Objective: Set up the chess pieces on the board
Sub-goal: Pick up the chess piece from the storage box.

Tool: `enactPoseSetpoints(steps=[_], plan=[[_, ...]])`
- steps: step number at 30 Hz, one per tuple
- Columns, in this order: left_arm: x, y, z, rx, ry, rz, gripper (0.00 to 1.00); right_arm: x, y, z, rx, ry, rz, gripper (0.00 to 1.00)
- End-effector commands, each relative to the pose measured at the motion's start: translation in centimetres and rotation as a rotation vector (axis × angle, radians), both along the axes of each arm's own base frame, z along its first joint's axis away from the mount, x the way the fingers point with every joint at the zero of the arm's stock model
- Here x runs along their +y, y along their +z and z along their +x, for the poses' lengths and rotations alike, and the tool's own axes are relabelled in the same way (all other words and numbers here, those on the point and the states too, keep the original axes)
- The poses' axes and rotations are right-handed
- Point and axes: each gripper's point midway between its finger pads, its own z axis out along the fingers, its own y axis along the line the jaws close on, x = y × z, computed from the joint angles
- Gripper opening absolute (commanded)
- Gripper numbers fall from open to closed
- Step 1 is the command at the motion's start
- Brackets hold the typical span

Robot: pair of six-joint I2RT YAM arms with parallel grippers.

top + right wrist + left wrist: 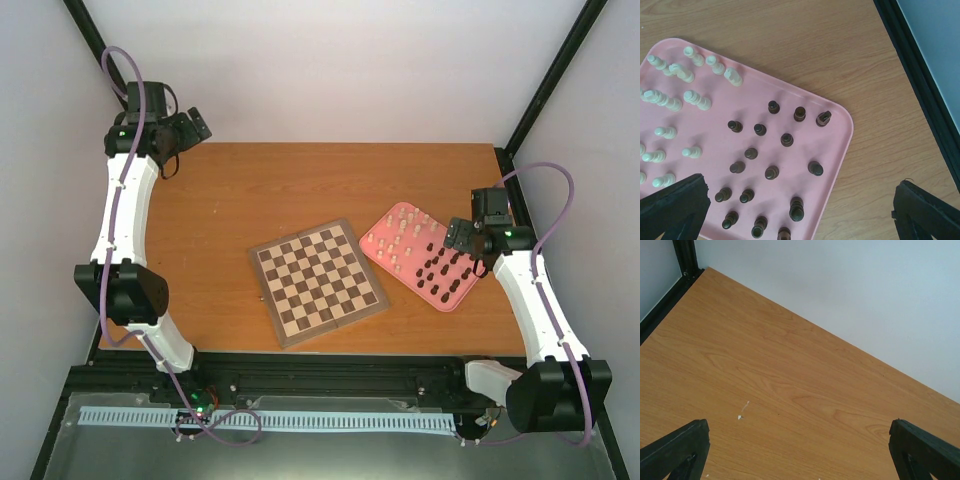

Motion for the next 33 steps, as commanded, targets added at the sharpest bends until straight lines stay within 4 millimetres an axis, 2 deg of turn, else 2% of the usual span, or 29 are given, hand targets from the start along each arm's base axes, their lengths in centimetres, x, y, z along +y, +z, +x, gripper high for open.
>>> enactPoseSetpoints(steps=[1,8,14,18,20,25,33], plan=[[0.2,1.2,0.0,-0.021,0.003,-0.014,1.00,-0.7,0.7,-0.1,-0.011,-0.028,-0.014,1.00],[0.1,1.3,0.2,-0.021,-0.007,-0.020,1.00,-0.4,1.0,0.1,0.033,-0.009,-0.012,1.00],[0.0,0.5,0.3,0.004,-0.008,-0.022,1.00,-1.4,-0.4,-1.1,0.136,-0.050,-0.057,0.99],[-0.3,-0.3,0.3,0.031,-0.023,-0.033,1.00,-0.9,-1.9,-2.6,0.184,-0.045,-0.023,0.91],[-0.4,-0.9,0.2,0.046,-0.027,-0.031,1.00,-0.5,-1.8,-2.8,0.185,-0.043,0.001,0.86],[-0.8,-2.6,-0.2,0.090,-0.050,-0.049,1.00,-0.5,-3.4,-3.7,0.277,-0.078,0.023,0.66],[-1.4,-4.3,0.0,0.128,-0.075,-0.068,1.00,-1.2,-6.3,-3.8,0.358,-0.117,0.078,0.61]])
